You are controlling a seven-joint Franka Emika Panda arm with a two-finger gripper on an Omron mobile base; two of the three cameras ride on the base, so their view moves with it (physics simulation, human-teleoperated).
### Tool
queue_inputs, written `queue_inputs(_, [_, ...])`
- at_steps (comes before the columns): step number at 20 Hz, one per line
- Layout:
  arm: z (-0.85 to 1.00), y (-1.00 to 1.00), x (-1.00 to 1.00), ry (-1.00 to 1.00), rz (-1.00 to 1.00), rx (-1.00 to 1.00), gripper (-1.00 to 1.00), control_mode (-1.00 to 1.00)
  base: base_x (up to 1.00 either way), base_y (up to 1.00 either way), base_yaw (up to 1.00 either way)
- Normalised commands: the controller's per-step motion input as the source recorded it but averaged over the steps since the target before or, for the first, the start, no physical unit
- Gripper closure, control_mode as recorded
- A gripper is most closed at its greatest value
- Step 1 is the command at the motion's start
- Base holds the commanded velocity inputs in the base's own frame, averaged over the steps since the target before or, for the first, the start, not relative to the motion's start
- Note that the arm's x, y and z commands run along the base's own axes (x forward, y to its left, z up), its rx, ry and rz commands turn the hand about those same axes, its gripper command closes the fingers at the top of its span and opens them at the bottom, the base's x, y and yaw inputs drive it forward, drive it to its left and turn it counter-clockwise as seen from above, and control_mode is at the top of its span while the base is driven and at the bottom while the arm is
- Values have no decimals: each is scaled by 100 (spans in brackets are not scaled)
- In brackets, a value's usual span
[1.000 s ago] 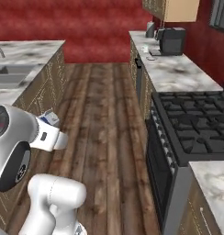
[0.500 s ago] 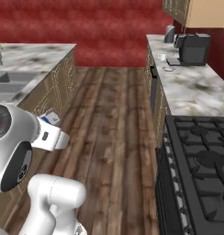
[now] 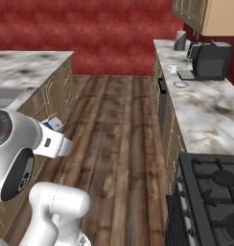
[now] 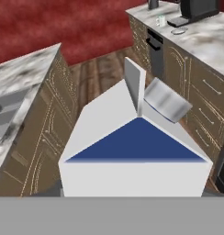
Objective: Take a sugar cube from the saucer and place it inside the coffee. Then, grab milk from the fridge and place it next to the coffee on the counter to sweeten the coffee.
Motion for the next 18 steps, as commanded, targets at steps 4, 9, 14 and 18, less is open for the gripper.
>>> queue_inputs(4, [0, 0, 0, 0, 0, 0, 100, 100, 100, 0, -4])
queue_inputs(9, [0, 0, 0, 0, 0, 0, 100, 100, 100, 0, -12])
queue_inputs(14, [0, 0, 0, 0, 0, 0, 100, 100, 100, 0, -15])
queue_inputs(18, [0, 0, 0, 0, 0, 0, 100, 100, 100, 0, -18])
